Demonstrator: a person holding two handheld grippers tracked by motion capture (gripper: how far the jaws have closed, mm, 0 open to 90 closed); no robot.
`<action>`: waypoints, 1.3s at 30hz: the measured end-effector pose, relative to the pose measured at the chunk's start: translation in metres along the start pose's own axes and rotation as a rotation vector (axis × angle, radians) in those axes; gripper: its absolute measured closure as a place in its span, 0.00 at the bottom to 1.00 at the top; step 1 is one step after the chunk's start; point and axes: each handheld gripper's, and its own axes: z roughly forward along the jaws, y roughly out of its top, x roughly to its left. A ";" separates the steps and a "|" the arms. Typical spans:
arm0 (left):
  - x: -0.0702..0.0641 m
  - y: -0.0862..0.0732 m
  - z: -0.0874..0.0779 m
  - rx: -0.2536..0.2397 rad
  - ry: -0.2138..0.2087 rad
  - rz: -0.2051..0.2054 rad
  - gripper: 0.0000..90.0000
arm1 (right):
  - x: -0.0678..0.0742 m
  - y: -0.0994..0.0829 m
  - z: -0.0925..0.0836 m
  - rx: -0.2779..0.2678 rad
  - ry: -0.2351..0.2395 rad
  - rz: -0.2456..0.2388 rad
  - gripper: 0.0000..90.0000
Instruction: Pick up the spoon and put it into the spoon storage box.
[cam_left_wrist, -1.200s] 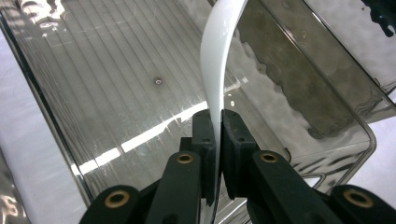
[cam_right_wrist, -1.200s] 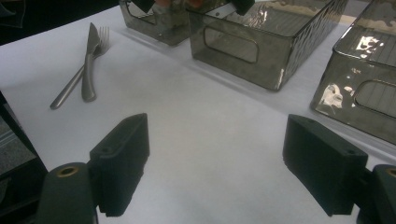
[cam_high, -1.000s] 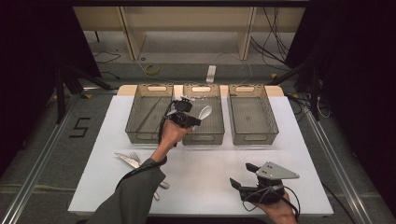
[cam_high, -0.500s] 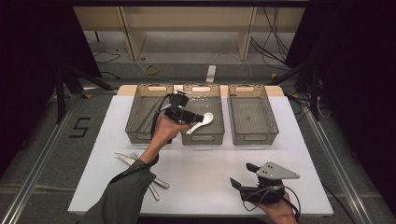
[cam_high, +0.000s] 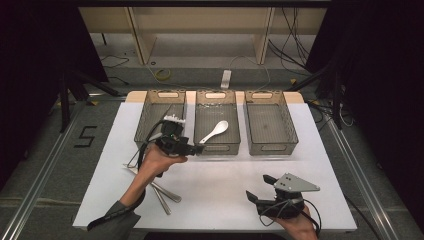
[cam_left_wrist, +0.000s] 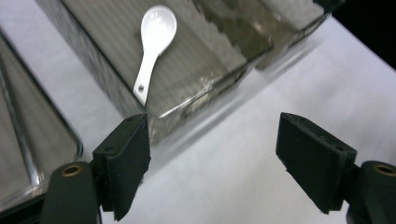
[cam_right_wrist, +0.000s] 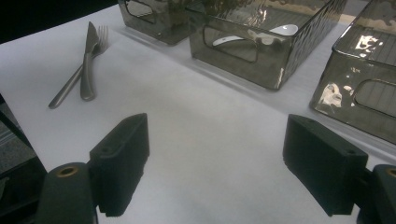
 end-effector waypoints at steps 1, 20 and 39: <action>0.001 -0.004 0.000 0.015 0.008 0.002 0.28 | 0.000 0.000 0.000 0.002 0.000 0.002 0.26; 0.009 -0.068 -0.017 0.127 0.054 0.012 0.63 | 0.001 0.000 0.001 0.006 0.005 -0.008 0.26; 0.006 -0.089 -0.005 0.262 0.084 0.059 0.99 | 0.002 -0.001 0.001 0.010 0.001 -0.009 0.26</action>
